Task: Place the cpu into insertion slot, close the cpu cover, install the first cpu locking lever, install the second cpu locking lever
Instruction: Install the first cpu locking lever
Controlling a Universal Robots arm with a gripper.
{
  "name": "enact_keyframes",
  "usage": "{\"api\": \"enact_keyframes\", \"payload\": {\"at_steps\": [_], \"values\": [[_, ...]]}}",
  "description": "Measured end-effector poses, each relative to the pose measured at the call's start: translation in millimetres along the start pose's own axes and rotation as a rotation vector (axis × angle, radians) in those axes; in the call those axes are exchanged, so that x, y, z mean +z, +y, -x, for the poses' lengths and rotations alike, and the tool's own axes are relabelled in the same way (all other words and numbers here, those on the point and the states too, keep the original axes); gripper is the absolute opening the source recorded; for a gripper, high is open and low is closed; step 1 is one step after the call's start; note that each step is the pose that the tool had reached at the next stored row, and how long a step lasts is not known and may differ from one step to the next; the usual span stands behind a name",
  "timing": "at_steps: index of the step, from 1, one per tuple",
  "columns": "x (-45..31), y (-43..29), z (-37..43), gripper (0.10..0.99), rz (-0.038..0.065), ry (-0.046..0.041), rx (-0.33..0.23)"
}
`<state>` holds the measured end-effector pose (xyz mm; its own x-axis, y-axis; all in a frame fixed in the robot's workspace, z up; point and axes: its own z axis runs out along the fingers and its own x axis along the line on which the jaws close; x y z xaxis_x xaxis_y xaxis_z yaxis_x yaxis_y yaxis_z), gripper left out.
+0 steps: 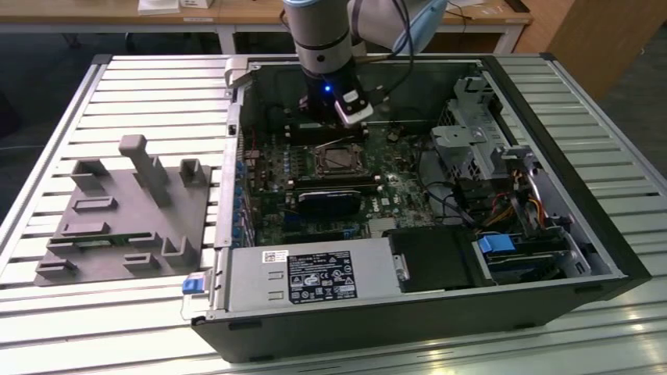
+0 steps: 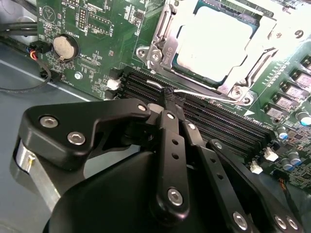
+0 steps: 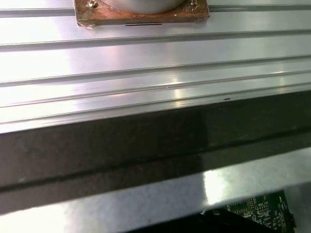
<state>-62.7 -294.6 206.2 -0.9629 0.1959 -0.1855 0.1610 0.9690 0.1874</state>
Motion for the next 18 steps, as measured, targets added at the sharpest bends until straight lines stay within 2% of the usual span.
{"api": "enact_keyframes", "payload": {"at_steps": [9, 16, 18], "values": [[-10.8, 2.1, 2.1, 0.102, 0.0, -0.0001, 0.0], [-12.9, 2.4, 1.9, 0.102, 0.001, -0.0005, 0.0], [-13.0, 2.4, 1.8, 0.102, 0.005, 0.0004, 0.001]]}}
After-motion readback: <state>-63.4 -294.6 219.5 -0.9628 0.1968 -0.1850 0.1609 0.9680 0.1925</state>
